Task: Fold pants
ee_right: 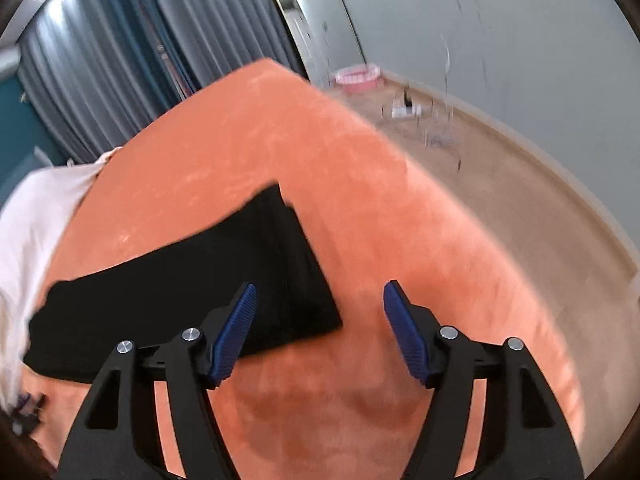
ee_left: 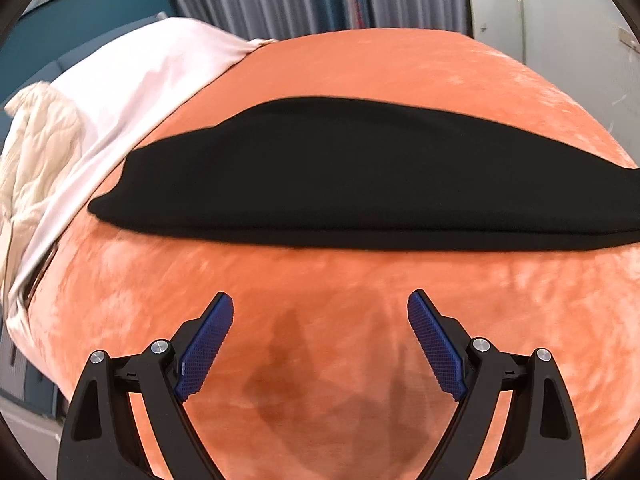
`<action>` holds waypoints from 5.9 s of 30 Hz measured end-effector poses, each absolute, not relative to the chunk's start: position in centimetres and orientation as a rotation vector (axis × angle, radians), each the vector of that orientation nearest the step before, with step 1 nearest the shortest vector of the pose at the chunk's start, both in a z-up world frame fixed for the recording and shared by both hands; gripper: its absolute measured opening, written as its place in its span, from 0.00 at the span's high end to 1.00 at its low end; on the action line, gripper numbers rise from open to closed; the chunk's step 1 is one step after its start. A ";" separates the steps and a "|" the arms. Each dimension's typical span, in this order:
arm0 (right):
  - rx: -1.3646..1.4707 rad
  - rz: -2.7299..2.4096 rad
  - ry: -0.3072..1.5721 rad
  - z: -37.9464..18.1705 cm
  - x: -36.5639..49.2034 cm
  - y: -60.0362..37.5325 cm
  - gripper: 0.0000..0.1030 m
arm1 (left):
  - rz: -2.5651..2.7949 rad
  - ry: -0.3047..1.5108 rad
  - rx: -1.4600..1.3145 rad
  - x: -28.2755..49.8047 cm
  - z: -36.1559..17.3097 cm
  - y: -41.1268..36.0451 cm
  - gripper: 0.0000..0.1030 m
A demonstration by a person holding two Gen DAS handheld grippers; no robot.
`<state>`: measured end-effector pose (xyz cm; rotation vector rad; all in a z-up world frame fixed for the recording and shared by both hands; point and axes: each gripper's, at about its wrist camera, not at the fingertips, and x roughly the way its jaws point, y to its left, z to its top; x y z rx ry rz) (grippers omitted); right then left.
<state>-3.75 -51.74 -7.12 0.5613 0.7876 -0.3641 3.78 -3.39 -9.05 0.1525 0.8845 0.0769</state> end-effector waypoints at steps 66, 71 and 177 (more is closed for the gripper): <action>0.081 0.026 0.908 -5.7 16.7 -4.8 0.65 | 0.075 0.778 -0.062 3.0 -8.3 21.1 0.16; 0.027 -0.009 0.897 -5.8 16.9 -4.0 0.83 | 0.082 0.790 -0.067 3.0 -8.6 22.0 0.16; -0.094 -0.101 0.811 -7.0 8.8 0.6 0.20 | 0.287 0.843 0.034 15.2 -7.0 26.5 0.13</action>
